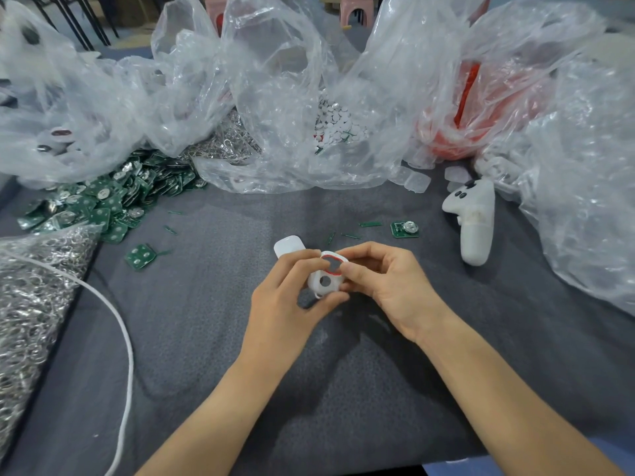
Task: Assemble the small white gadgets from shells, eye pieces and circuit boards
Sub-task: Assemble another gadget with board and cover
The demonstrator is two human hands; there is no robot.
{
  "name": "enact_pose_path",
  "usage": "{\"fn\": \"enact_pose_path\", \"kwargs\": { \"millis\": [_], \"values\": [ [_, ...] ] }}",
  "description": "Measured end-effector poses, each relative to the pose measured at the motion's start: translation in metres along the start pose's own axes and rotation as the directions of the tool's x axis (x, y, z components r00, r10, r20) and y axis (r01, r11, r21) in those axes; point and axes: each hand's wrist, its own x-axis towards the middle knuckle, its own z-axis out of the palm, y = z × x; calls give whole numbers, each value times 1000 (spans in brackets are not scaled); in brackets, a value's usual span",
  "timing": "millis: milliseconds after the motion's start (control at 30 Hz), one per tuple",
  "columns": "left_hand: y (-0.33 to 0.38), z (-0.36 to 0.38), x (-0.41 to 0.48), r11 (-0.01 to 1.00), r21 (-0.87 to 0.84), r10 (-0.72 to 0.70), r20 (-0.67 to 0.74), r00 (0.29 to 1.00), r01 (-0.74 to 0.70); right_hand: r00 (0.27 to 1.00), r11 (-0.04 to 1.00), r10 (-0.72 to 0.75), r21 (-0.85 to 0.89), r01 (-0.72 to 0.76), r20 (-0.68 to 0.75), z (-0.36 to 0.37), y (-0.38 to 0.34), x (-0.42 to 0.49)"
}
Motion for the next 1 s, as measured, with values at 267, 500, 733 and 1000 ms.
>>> {"fn": "enact_pose_path", "kwargs": {
  "millis": [267,500,733,1000],
  "values": [
    [0,-4,3,948,-162,-254,140,957,275,985,968,-155,-188,167,77,2,1,-1],
    [-5,-4,6,879,-307,-312,207,927,364,977,936,-183,-283,207,110,2,4,2],
    [7,15,12,915,-239,-283,193,940,324,968,906,-244,-368,208,-53,-1,-2,1],
    [46,96,29,834,-423,-250,287,925,356,824,783,-459,-590,198,-332,-82,-63,-52]
  ]
}}
